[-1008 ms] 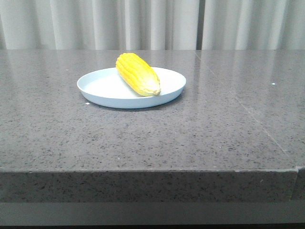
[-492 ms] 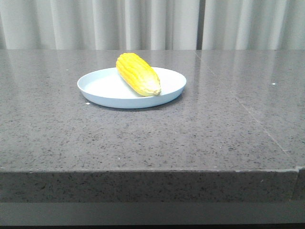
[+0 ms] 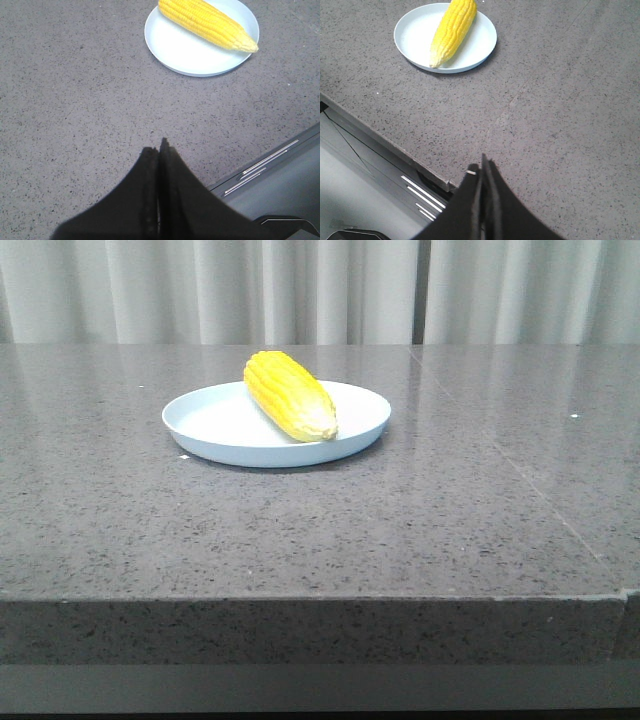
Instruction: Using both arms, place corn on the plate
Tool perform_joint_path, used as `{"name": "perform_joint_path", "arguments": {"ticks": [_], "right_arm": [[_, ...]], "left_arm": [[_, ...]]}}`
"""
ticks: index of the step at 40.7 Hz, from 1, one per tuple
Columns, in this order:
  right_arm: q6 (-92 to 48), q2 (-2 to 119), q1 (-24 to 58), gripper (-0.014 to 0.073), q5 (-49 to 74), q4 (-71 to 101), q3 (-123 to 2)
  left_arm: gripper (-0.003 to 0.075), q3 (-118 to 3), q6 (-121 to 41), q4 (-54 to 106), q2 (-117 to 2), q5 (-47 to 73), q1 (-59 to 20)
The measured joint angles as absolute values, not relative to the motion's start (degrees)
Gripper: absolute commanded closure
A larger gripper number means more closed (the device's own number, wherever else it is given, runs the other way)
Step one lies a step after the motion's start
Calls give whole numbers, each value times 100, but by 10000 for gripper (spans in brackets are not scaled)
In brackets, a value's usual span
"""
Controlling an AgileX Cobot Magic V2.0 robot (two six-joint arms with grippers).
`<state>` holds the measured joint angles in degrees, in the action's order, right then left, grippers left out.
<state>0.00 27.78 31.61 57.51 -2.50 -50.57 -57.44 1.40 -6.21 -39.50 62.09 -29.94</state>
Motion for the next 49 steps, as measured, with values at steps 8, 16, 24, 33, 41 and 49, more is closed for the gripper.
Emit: {"name": "perform_joint_path", "arguments": {"ticks": [8, 16, 24, 33, 41, 49], "right_arm": [[0, 2778, 3161, 664, 5751, -250, -5057], [0, 2778, 3161, 664, 5751, -250, -5057], [0, 2778, 3161, 664, 5751, -250, -5057], [0, 2778, 3161, 664, 5751, -250, -5057], [0, 2778, 3161, 664, 5751, -250, -5057], [0, 2778, 3161, 664, 5751, -250, -5057]], "left_arm": [[741, -5744, 140, -621, -3950, 6209, -2994], [741, -5720, 140, -621, -3879, 6209, -2967], [741, -5433, 140, -673, -3381, 6022, -2327], [741, -4349, 140, -863, -2459, 5461, -1525], [741, -2979, 140, -703, -1395, 4418, -979], [741, -1450, 140, -116, -418, 2751, -674]]}}
